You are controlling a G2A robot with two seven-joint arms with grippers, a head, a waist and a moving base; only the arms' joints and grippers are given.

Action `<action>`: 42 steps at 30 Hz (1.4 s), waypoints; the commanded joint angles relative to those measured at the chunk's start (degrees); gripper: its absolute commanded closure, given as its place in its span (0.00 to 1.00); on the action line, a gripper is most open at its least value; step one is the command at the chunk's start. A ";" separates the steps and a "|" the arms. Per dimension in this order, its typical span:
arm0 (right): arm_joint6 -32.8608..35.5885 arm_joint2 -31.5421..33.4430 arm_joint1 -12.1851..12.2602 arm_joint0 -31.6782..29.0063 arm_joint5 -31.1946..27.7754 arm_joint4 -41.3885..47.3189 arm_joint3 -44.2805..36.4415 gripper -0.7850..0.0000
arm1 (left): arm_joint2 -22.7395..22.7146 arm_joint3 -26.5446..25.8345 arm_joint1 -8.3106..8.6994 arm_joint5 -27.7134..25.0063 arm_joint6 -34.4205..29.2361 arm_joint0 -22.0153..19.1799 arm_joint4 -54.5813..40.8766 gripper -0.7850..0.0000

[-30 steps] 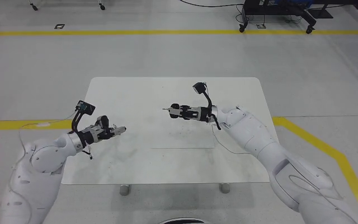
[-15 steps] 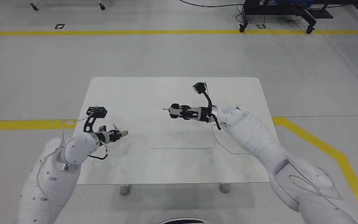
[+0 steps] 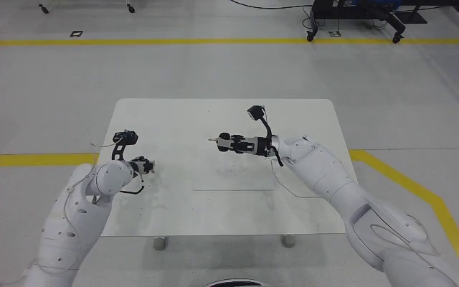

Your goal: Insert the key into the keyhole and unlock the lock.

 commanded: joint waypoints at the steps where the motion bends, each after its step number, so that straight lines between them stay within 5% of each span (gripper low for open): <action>1: 0.00 0.00 0.00 0.00 0.00 0.00 0.00 1.00 | 0.03 -0.12 0.01 0.49 -0.25 0.05 0.76 1.00; 23: 0.00 0.00 0.00 0.00 0.00 0.00 0.00 1.00 | 2.68 -1.45 -0.33 -5.05 2.83 -0.25 8.19 1.00; 25: 0.00 0.00 0.00 0.00 0.00 0.00 0.00 1.00 | 2.94 -1.16 -0.43 -4.94 2.48 -0.63 8.27 0.72; 26: 0.00 0.00 0.00 0.00 0.00 0.00 0.00 1.00 | 3.12 -1.02 -0.49 -4.91 2.28 -0.80 8.36 0.66; 31: 0.00 0.00 0.00 0.00 0.00 0.00 0.00 1.00 | 3.97 -0.27 -0.78 -4.69 1.68 -1.55 8.71 0.58; 38: 0.00 0.00 0.00 0.00 0.00 0.00 0.00 1.00 | 4.23 0.38 -1.03 -4.64 1.61 -2.13 8.95 0.64; 42: 0.00 0.00 0.00 0.00 0.00 0.00 0.00 1.00 | 4.38 0.45 -1.15 -4.54 1.41 -2.24 9.17 0.78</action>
